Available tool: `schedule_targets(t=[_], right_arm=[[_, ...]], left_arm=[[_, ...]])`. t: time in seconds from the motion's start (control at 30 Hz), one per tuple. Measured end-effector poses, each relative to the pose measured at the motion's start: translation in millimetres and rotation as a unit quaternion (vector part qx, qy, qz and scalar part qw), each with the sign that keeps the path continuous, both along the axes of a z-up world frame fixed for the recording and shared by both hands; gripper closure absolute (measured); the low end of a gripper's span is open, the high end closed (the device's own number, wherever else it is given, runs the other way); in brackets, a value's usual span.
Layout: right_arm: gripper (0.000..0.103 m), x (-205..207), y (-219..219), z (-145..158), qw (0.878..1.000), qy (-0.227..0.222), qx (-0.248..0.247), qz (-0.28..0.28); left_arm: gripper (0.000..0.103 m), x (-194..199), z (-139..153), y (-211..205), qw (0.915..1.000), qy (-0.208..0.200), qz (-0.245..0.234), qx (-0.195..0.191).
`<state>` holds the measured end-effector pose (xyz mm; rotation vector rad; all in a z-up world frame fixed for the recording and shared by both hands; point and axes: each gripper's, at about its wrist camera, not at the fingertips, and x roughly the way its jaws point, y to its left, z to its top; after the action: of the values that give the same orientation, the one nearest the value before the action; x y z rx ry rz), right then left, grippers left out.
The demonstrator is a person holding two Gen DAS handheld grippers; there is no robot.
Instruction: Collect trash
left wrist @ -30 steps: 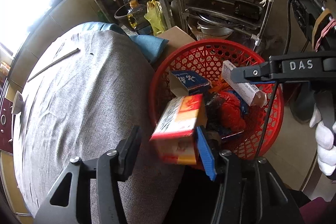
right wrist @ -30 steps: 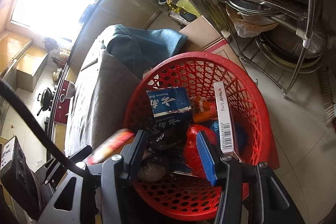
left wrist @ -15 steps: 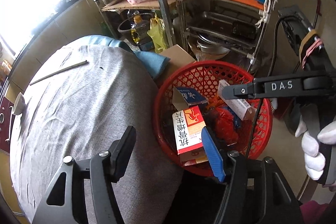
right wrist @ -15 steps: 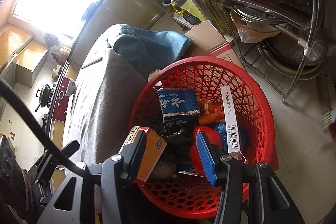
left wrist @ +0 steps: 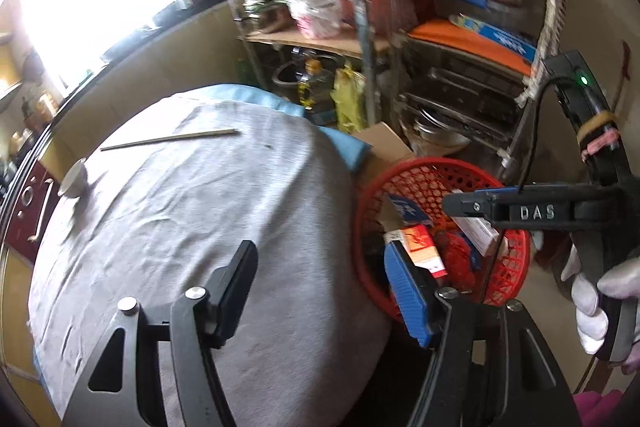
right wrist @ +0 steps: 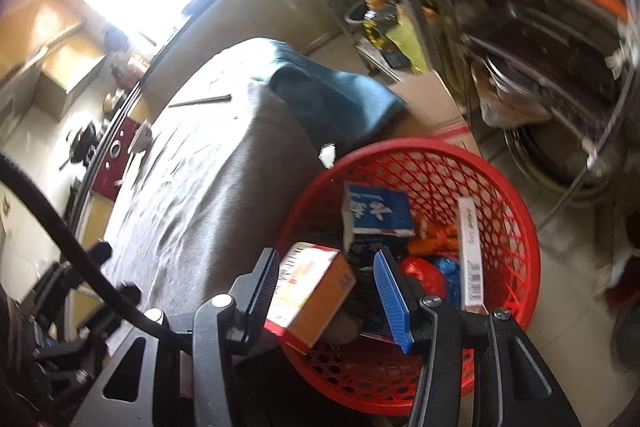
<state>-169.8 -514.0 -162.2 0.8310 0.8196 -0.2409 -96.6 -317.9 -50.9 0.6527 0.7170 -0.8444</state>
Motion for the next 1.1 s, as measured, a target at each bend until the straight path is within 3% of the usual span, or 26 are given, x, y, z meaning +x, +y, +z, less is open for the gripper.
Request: schedule_targets(t=[0.07,0.27,0.47,0.7,0.87,1.1], right_arm=[[0.05,8,10,11,1.0,-0.002,-0.023,0.015],[0.05,41,49,45,0.993,-0.017,-0.086,0.075],[0.049,77,95,81,0.982,-0.049,-0.127,0.129],[0.048,112,158,120,0.966,-0.092,-0.157,0.182],[0.048,128,200,145,0.954,-0.128,-0.169,0.213],[0.045,139,255,165,0.941,-0.161,-0.167,0.247]], left_arm=[[0.02,5,10,14,0.9996,-0.011,0.02,-0.016],[0.02,25,32,54,0.9957,-0.03,0.075,-0.045],[0.02,55,50,105,0.984,-0.042,0.16,-0.067],[0.02,87,63,172,0.9597,-0.066,0.26,-0.082],[0.02,104,67,219,0.9378,-0.076,0.327,-0.09],[0.02,110,70,261,0.9205,-0.08,0.37,-0.095]])
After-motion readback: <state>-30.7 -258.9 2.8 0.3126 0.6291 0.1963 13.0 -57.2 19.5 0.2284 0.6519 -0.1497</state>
